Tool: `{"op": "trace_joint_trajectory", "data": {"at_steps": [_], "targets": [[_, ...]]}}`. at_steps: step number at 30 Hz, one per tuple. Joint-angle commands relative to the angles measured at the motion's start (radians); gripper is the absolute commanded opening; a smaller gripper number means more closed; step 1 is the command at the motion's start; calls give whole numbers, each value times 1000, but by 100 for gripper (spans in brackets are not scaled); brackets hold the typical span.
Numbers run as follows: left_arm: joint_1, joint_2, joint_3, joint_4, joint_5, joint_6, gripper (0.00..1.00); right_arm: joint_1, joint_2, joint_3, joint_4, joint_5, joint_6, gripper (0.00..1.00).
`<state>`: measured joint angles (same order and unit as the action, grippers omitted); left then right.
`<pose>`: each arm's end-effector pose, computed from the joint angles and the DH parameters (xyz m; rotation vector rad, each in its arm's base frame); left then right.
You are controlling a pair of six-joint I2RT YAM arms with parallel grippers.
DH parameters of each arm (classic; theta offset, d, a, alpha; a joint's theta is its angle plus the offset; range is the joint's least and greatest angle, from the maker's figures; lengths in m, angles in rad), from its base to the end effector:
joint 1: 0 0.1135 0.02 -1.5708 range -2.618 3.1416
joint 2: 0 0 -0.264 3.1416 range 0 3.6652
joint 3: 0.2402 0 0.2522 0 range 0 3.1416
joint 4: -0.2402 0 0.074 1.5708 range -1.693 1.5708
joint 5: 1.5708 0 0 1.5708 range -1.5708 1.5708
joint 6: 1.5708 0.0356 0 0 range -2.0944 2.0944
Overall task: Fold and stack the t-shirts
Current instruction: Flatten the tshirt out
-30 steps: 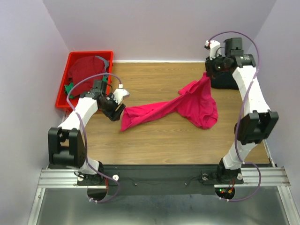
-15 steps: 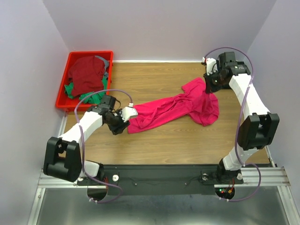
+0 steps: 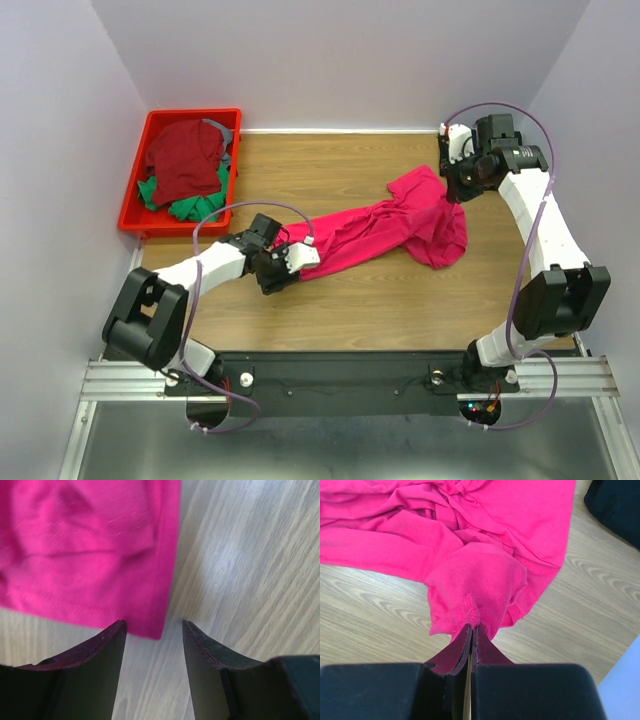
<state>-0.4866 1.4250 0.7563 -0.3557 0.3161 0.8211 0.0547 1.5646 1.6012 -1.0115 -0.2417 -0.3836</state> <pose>0.2309 -0.1347 0.1778 1.6346 1.9467 -0.2806 0.3209 0.0261 0.3566 -0.6373 2.4307 0.1746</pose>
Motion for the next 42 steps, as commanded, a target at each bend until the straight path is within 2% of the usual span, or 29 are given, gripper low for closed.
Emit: {"op": "trace_joint_trajectory", "data": {"at_steps": [1, 2, 5, 6, 8, 10, 12, 13, 15, 16, 17, 20, 23, 28, 33, 37, 42], "targets": [[-36, 51, 3, 44, -5, 6, 57, 2, -28, -4, 13, 27, 15, 1], [-41, 58, 0, 52, -5, 4, 56, 4, -29, -3, 13, 25, 18, 0], [-47, 94, -3, 63, -15, -5, 38, 4, -26, 5, 19, 50, 22, 1], [-47, 103, 5, 60, -31, -11, 21, 2, -26, 11, 21, 64, 22, 1], [-43, 112, 58, 19, -46, -26, 1, 2, -18, 41, 40, 100, 34, 1], [-20, 86, 124, -29, -35, -40, 0, 0, -3, 84, 65, 119, 38, 1], [5, 71, 277, -124, 0, -49, 0, -3, 15, 144, 80, 151, 45, 1], [20, 68, 402, -153, 12, -66, 0, -12, 41, 214, 97, 160, 52, 1], [77, 75, 533, -239, 56, -85, 0, -19, 69, 307, 109, 182, 64, 1], [97, 92, 596, -259, 67, -109, 0, -26, 87, 401, 116, 186, 71, 1], [118, 104, 718, -278, 78, -125, 0, -26, 103, 445, 120, 191, 75, 0], [201, 161, 927, -342, 103, -183, 0, -29, 161, 600, 145, 222, 92, 1], [220, 186, 1038, -384, 89, -203, 0, -29, 196, 701, 169, 277, 100, 1], [220, 137, 1072, -378, 67, -232, 0, -29, 152, 717, 224, 352, 80, 1], [221, 29, 1075, -347, 93, -251, 0, -29, -7, 666, 289, 430, 58, 1], [218, -132, 1019, -295, 145, -240, 0, -29, -167, 666, 329, 482, 51, 1], [220, -325, 910, -224, 221, -183, 0, -29, -355, 623, 349, 447, 34, 1]]}}
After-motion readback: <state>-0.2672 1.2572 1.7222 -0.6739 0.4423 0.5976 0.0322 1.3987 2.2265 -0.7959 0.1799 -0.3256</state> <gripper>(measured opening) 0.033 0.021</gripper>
